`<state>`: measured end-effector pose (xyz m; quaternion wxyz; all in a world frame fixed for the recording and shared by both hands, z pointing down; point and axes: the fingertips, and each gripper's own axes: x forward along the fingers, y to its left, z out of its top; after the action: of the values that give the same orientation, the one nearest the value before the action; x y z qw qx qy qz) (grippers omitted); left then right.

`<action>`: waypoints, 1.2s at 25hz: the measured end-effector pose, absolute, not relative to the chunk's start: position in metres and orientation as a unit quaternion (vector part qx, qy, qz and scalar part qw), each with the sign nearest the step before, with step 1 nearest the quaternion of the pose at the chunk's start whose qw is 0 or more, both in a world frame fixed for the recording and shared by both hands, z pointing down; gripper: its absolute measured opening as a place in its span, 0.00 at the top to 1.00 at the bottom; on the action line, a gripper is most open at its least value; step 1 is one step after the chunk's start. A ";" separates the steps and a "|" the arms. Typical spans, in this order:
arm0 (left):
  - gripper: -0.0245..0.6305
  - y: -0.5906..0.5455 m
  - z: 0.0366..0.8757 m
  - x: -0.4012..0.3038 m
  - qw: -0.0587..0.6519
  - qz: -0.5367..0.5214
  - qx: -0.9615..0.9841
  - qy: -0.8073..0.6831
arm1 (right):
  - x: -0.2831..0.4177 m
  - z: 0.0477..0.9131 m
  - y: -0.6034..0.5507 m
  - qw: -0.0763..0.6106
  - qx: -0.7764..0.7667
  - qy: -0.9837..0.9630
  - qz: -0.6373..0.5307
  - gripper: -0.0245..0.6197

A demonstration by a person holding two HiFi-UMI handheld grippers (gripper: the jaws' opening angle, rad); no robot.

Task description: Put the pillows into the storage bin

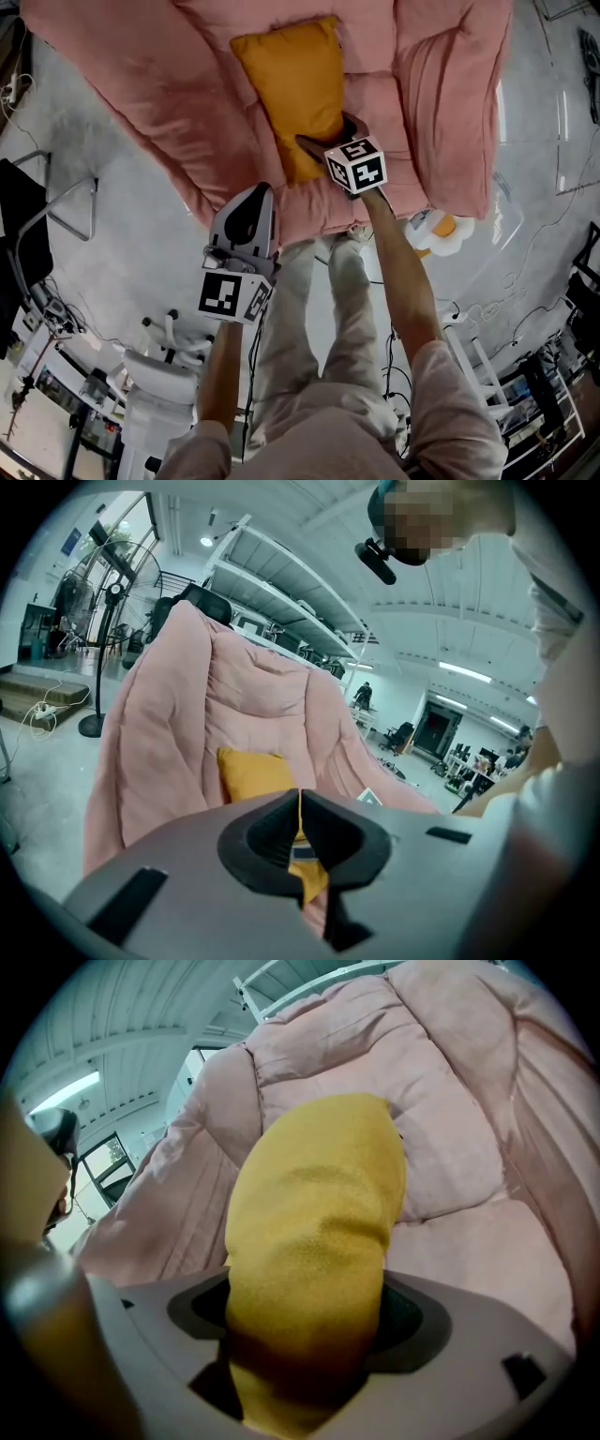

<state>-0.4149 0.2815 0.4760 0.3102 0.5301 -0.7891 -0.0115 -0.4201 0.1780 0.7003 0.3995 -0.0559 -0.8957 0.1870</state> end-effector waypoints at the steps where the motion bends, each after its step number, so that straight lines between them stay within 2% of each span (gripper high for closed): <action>1: 0.94 0.280 0.474 -0.414 0.309 -0.010 0.531 -0.789 | -0.419 0.695 0.179 0.396 -0.056 -0.898 0.184 0.34; 4: 0.94 0.274 0.467 -0.409 0.305 -0.002 0.534 -0.789 | -0.408 0.676 0.179 0.381 -0.050 -0.906 0.179 0.38; 10: 0.94 0.260 0.462 -0.394 0.301 0.013 0.537 -0.788 | -0.382 0.631 0.178 0.335 -0.045 -0.923 0.182 0.38; 18: 0.94 0.225 0.447 -0.356 0.288 0.023 0.558 -0.778 | -0.311 0.549 0.146 0.272 -0.002 -0.948 0.164 0.38; 24: 0.94 0.182 0.428 -0.315 0.279 0.029 0.592 -0.756 | -0.234 0.492 0.104 0.233 0.062 -0.957 0.161 0.38; 30: 0.94 0.121 0.416 -0.245 0.270 0.044 0.645 -0.714 | -0.136 0.452 0.061 0.197 0.139 -0.955 0.174 0.38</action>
<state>-0.2449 0.1206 0.4161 0.2698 0.6450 -0.7136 0.0443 -0.1357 0.0614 0.4521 0.1966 0.1385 -0.9549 0.1739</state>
